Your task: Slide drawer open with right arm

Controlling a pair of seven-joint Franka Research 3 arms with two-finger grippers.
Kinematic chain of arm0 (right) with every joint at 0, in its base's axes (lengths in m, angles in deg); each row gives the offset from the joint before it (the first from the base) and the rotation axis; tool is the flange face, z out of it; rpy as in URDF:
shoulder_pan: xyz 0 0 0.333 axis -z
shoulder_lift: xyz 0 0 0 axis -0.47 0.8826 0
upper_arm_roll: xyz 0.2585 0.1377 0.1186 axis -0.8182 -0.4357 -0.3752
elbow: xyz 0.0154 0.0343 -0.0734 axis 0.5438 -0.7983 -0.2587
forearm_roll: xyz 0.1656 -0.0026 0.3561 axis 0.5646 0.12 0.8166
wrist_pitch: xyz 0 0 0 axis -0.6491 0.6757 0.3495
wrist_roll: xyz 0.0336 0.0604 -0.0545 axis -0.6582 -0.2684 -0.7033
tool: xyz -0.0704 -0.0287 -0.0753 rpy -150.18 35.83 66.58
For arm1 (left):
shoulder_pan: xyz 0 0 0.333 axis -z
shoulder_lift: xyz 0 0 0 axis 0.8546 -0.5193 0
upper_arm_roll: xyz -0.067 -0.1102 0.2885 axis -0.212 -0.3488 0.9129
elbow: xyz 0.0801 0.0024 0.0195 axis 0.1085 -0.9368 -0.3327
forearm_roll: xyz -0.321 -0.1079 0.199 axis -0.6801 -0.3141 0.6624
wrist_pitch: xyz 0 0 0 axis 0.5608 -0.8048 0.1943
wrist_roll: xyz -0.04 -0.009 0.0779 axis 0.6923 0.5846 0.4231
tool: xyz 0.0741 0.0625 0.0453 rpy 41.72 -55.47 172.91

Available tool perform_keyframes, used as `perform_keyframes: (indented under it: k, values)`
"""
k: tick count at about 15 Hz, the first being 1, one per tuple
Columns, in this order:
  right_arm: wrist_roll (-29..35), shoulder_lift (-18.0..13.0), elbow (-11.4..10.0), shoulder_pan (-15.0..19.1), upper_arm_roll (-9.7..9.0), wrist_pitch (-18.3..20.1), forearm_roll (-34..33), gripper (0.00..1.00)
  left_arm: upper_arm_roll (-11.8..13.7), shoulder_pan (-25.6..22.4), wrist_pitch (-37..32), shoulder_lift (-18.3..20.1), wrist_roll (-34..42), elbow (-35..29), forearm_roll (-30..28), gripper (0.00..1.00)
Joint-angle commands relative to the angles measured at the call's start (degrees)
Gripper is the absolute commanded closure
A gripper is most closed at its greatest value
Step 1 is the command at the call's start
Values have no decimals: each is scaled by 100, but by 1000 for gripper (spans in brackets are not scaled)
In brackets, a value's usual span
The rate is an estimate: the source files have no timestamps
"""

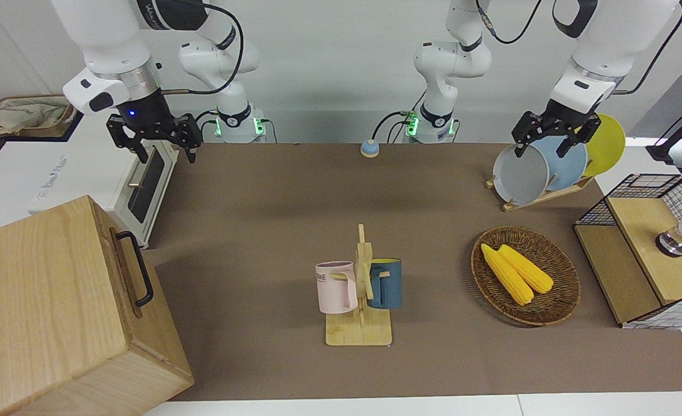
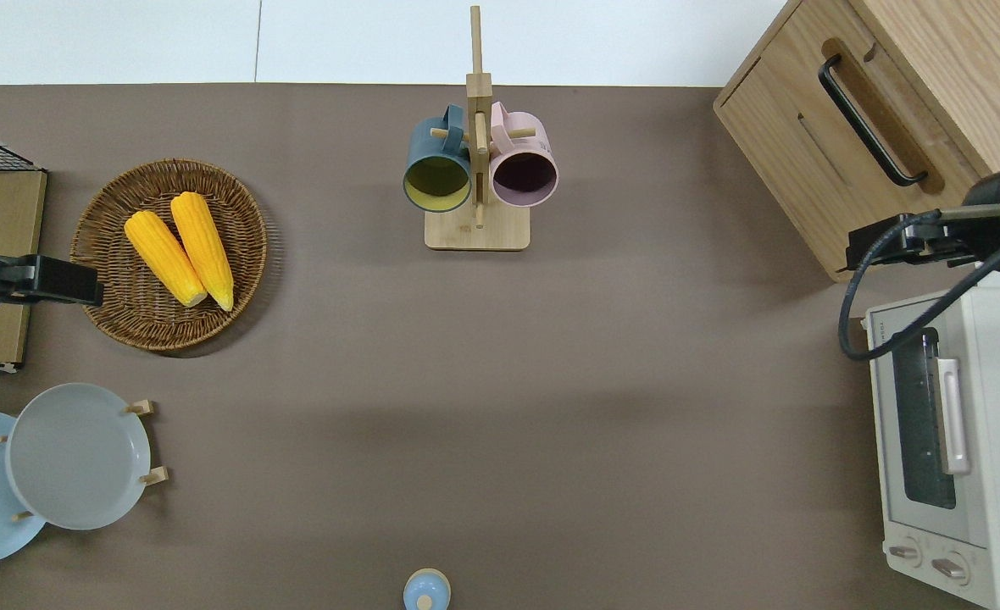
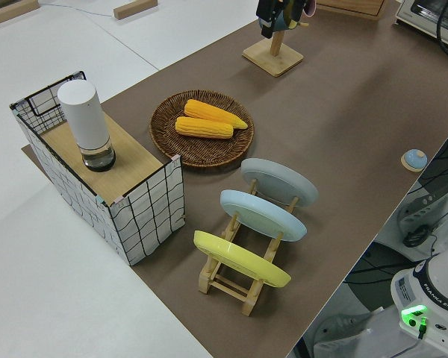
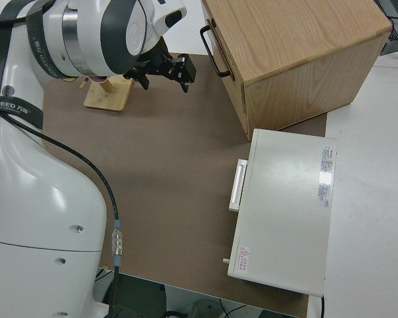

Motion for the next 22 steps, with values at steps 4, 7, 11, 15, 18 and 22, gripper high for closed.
perform_keyframes:
  k: [4, 7, 11, 15, 18, 22]
  values:
    - [-173, 21, 78, 199, 16, 69, 163, 11, 95, 99, 2, -76, 43, 117, 72, 2]
    - [-313, -58, 78, 244, -10, 104, 190, 11, 95, 99, 2, -76, 43, 117, 72, 5]
    - [-357, -5, 78, 305, 7, 77, 163, 11, 95, 99, 2, -76, 43, 117, 72, 5]
    - [-357, 82, 43, 375, 8, 244, 119, 11, 95, 99, 2, -76, 43, 117, 72, 2]
    - [-278, 39, 51, 244, -71, 585, -195, 11, 95, 99, 2, -76, 43, 117, 72, 5]
    - [1, 100, 43, -536, -107, 622, -1792, 11, 95, 99, 2, -76, 43, 117, 72, 2]
